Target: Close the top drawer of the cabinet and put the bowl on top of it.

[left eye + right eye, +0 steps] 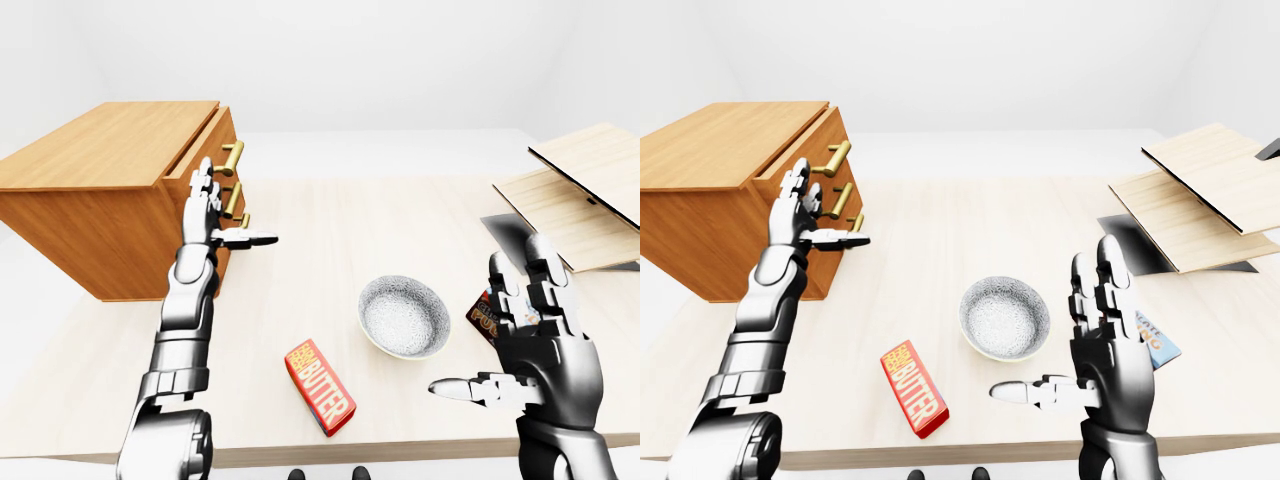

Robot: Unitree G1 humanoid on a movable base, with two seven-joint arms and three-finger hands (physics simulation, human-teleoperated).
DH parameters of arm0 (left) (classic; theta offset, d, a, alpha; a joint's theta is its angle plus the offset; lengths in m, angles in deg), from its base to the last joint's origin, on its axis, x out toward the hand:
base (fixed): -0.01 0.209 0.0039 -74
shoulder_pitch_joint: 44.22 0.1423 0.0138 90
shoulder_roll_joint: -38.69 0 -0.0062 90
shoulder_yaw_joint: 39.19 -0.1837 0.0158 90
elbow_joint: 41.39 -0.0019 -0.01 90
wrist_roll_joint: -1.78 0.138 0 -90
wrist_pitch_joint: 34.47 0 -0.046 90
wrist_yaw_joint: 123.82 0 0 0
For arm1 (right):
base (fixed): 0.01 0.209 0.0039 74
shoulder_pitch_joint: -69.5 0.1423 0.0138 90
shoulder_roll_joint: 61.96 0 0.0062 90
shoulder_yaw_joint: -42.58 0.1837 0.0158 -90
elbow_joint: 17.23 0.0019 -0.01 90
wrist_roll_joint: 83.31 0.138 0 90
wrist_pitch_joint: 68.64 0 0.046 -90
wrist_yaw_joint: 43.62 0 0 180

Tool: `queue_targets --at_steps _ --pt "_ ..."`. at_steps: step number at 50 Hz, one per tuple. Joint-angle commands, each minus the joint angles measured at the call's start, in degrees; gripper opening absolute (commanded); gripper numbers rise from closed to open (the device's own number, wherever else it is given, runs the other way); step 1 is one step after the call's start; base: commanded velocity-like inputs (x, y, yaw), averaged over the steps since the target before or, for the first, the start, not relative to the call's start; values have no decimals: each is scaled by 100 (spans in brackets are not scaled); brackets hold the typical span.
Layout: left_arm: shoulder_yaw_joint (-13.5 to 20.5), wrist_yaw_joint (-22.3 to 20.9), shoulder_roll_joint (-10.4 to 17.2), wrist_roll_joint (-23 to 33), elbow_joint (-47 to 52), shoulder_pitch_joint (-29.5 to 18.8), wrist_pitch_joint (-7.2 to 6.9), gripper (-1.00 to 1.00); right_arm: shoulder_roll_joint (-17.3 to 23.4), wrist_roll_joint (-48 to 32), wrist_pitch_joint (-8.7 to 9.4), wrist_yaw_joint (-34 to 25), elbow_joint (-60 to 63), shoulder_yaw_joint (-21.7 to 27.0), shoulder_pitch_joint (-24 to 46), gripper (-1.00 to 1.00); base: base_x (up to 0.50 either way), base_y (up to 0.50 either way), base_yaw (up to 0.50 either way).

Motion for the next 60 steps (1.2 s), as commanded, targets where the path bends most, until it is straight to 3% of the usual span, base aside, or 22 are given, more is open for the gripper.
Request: queue_targets --at_steps 1,60 --pt "43 17 117 -87 -426 -189 0 100 9 19 -15 -4 -9 8 -3 100 0 0 0" --pt "370 -39 527 -656 -218 -64 0 100 63 -54 -98 83 -28 -158 -81 100 0 0 0"
